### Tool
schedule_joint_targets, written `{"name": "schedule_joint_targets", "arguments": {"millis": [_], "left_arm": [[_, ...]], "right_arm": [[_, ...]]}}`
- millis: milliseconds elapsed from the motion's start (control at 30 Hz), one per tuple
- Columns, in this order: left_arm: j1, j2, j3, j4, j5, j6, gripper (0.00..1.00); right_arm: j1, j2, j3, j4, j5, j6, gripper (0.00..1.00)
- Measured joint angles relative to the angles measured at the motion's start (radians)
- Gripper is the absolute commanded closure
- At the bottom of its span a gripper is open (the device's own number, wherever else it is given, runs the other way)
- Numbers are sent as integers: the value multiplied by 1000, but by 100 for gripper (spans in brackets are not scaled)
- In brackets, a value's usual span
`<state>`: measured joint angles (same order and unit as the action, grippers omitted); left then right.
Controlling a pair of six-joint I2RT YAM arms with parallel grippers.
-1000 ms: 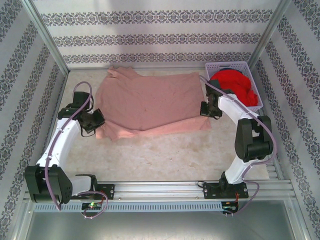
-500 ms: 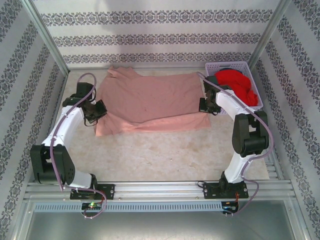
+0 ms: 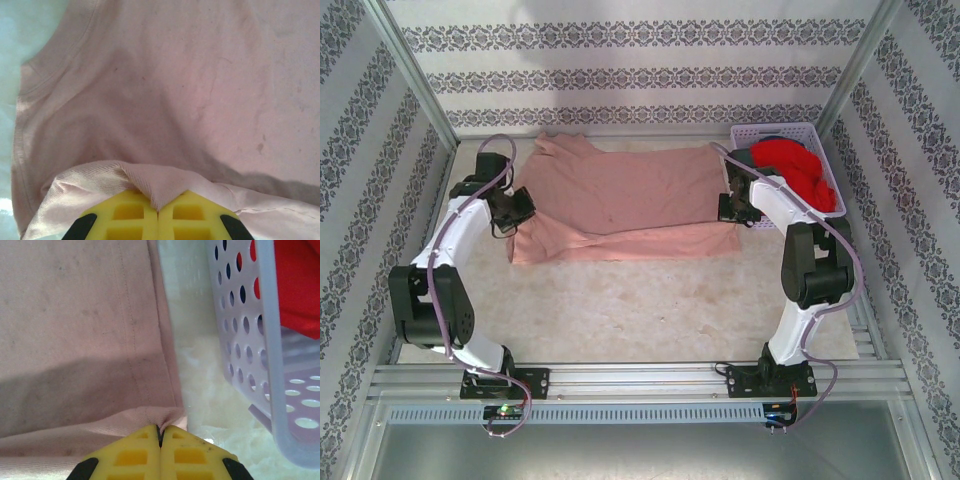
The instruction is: Fold the inside-out t-shirt
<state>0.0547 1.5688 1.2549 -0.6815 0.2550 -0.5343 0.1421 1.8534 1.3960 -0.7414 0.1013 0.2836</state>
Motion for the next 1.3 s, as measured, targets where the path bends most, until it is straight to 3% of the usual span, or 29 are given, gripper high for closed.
{"name": "schedule_joint_targets", "arguments": {"millis": [767,900,1000,1100,1300], "left_arm": [[0,165,122,42,6,-8,100],[0,232,167,47,5,-14,99],[0,297,214,60,-1,-20,87],[1,377,270,75,-25,-27,64],[9,545,413,93,-51,-38,41]], "right_arm": [[0,103,93,-3,53,-21,100],[7,132,126,-3,69,-26,95],[12,180,177,-3,84,-31,84],[22,232,241,-7,104,-45,72],[63,229,282,5,157,-87,56]]}}
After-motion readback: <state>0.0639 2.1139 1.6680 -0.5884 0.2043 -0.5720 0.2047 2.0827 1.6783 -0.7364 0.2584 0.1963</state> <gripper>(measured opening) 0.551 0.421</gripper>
